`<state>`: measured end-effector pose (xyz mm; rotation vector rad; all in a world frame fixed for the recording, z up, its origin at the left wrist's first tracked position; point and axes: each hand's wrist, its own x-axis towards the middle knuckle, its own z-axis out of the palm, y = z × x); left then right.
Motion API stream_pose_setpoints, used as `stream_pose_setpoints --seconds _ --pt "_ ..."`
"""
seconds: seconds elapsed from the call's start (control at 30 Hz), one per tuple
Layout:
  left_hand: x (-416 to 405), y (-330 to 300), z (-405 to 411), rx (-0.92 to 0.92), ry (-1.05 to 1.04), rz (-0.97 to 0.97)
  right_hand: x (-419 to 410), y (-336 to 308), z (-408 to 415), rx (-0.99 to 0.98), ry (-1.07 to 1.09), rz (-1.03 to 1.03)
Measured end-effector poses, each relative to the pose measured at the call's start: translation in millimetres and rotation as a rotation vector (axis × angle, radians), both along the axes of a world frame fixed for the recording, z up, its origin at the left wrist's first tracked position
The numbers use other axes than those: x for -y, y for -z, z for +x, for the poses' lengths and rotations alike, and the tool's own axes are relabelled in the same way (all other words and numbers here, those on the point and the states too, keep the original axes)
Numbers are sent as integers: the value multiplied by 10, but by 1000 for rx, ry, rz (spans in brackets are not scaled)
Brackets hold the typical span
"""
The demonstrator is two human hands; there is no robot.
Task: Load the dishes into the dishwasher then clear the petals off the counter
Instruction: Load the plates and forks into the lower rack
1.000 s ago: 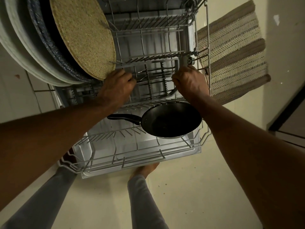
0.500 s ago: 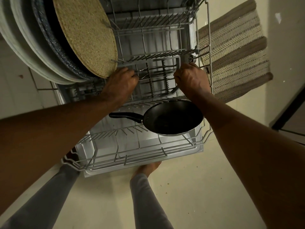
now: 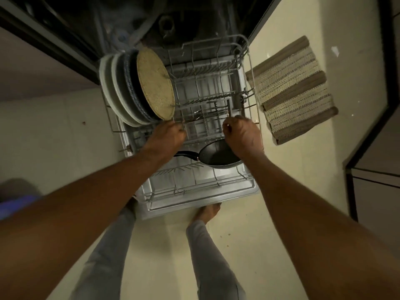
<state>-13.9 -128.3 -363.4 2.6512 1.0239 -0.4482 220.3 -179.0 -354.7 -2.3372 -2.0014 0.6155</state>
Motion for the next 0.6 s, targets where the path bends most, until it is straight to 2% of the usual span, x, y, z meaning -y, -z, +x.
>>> stream_pose_setpoints --seconds 0.17,0.27,0.47,0.6 --pt "443 -1046 -90 -33 -89 -59 305 -976 -321 -95 73 -138" --pt "757 -1780 -145 11 -125 -69 474 -1671 -401 -133 68 -167" --pt "1150 -3208 -352 99 -310 -64 927 -2969 -576 -55 15 -194" --pt "1311 -3935 -586 189 -426 -14 1159 -3612 -888 -49 47 -189"
